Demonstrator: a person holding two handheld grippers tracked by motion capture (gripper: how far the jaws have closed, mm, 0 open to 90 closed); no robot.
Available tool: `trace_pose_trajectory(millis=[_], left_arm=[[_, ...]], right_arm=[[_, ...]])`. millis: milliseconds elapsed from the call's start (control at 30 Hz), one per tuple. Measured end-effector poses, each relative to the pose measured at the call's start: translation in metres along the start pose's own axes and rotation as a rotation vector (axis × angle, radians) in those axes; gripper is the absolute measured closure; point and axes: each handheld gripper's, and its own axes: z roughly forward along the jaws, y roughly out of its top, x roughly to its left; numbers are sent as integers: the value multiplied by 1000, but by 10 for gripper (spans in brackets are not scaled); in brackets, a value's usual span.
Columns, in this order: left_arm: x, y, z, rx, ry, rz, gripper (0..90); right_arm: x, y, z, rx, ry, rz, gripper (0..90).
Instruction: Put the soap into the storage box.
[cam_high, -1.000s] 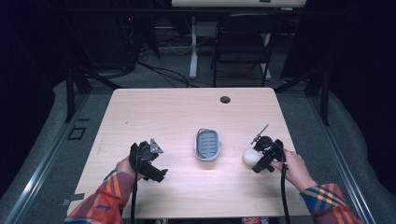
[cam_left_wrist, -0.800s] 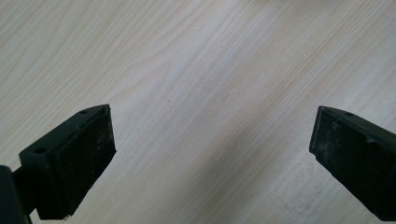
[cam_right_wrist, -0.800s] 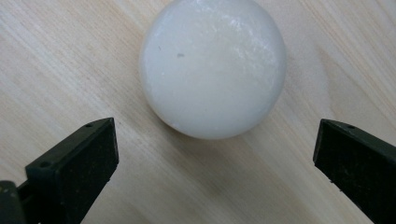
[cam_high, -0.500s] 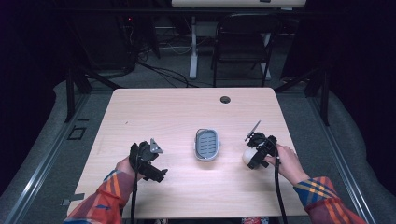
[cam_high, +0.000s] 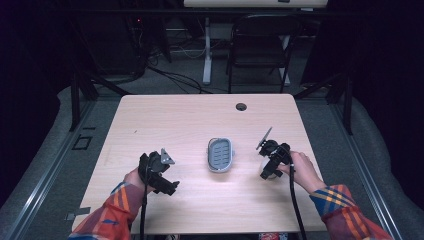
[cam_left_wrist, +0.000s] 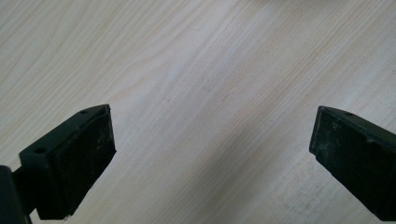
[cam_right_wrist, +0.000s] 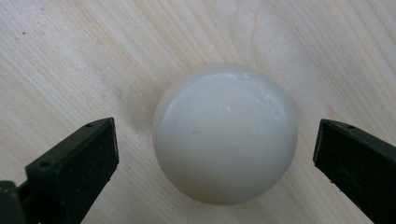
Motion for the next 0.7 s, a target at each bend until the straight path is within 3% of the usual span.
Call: trace_pose_trajectory(millis=[67,100,167,433,500,700], left_arm=[[0,0,0,0,0,0,1],[0,0,0,-3,-3,0,1],[0,0,0,-5,-4,-1,0],[0,0,-1,-5,-3,-2,0],[0,0,-1,-5,-3,-2,1],[0,0,-1,-5,-2,-2,0]], right_arm=[[1,2,1,-3,4,-2,6],[2,3,1,4,-3,-7,81],[2,4,2,8,-4,-13,122],[2,8,2,47,-32,-36,151],[3,8,5,29,-35,-23,177],[2,8,4,40,-50,-21,231]])
